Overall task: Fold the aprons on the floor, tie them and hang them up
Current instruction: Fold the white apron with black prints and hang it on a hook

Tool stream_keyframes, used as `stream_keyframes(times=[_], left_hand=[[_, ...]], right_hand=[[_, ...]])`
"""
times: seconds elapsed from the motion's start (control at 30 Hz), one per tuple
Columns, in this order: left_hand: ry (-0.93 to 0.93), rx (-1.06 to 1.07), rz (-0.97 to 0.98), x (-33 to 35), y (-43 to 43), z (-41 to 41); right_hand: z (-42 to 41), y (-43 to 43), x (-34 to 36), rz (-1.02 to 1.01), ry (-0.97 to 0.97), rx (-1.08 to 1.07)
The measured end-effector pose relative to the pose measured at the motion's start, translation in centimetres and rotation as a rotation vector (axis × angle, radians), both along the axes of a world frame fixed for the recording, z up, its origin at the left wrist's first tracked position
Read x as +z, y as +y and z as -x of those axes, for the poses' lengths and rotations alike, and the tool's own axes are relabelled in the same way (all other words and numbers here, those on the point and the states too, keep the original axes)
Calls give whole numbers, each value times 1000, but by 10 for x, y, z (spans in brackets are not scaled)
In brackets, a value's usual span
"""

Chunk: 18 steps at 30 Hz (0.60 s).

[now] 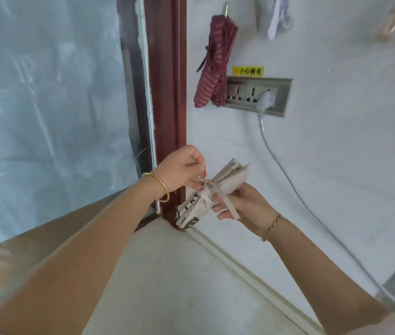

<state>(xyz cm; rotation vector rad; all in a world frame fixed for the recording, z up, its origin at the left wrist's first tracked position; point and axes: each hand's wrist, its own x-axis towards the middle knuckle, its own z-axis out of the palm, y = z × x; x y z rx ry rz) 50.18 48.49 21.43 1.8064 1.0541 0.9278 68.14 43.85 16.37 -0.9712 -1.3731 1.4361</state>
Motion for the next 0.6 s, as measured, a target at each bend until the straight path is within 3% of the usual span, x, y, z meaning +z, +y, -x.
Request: stream_keyframes(times=[0.27,0.4,0.6], left_hand=[[24,-86,-301,134,6,-41],[35,-94,-392,175,10,-56],[-64,-62,-522,222,6,-75]], right_hand=[[-25,-13,116,-394,-9,-347],[-37,-15,160,-533,-129,-461],[-47,-20,210,-696,-145,-598]])
